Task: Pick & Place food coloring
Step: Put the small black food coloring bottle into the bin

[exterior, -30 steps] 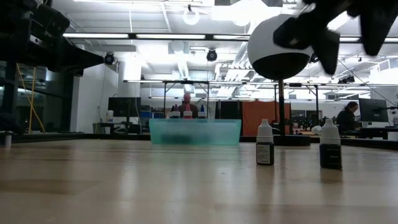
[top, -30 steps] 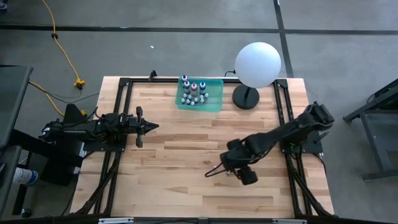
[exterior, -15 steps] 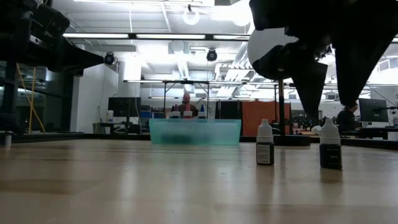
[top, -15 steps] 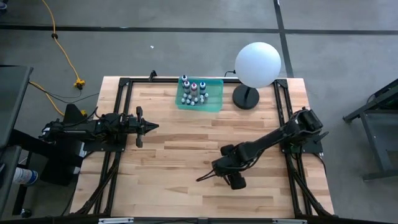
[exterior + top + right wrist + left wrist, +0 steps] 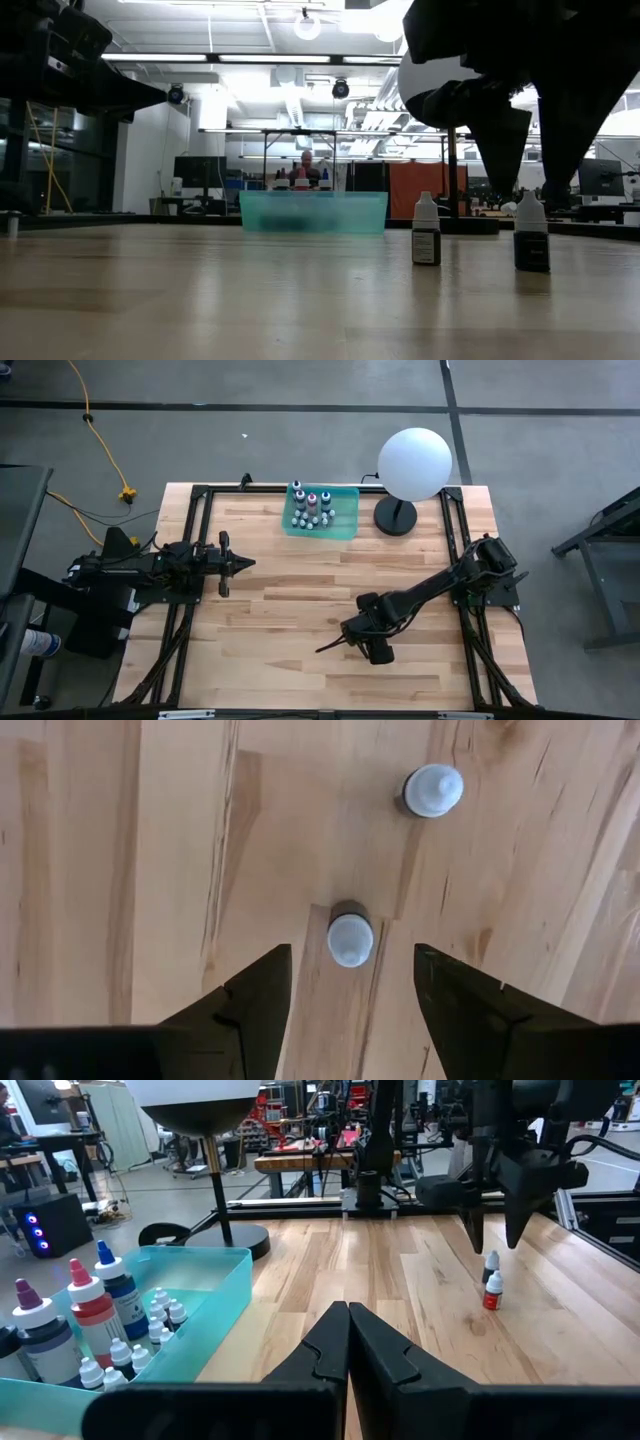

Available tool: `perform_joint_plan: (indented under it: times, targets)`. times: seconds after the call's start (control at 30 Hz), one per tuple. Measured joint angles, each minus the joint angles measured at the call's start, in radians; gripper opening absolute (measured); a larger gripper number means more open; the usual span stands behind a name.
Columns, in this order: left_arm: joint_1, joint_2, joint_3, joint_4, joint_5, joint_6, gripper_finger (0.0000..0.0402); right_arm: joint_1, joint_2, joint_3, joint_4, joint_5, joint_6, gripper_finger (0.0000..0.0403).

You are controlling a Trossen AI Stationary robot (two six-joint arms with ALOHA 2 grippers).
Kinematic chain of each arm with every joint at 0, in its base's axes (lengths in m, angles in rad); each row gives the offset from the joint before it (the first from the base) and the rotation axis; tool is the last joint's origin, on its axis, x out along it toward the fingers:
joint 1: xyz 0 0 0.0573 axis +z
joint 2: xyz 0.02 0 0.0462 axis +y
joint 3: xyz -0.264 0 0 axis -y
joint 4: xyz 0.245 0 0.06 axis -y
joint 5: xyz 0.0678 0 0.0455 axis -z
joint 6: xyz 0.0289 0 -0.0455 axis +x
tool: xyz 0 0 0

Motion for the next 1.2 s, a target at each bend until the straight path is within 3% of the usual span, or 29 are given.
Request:
perform_joint_plan:
  times: [0.6, 0.87, 1.2]
  targets:
    - [0.000, 0.000, 0.000, 0.000, 0.000, 0.000, 0.0000, 0.013, 0.012, -0.002, -0.009, 0.027, 0.007, 0.0199]
    - [0.000, 0.000, 0.000, 0.000, 0.000, 0.000, 0.0000, 0.027, 0.012, -0.064, 0.096, -0.004, 0.047, 0.0199]
    - [0.000, 0.000, 0.000, 0.000, 0.000, 0.000, 0.0000, 0.026, 0.008, -0.064, 0.095, 0.025, 0.047, 0.0199]
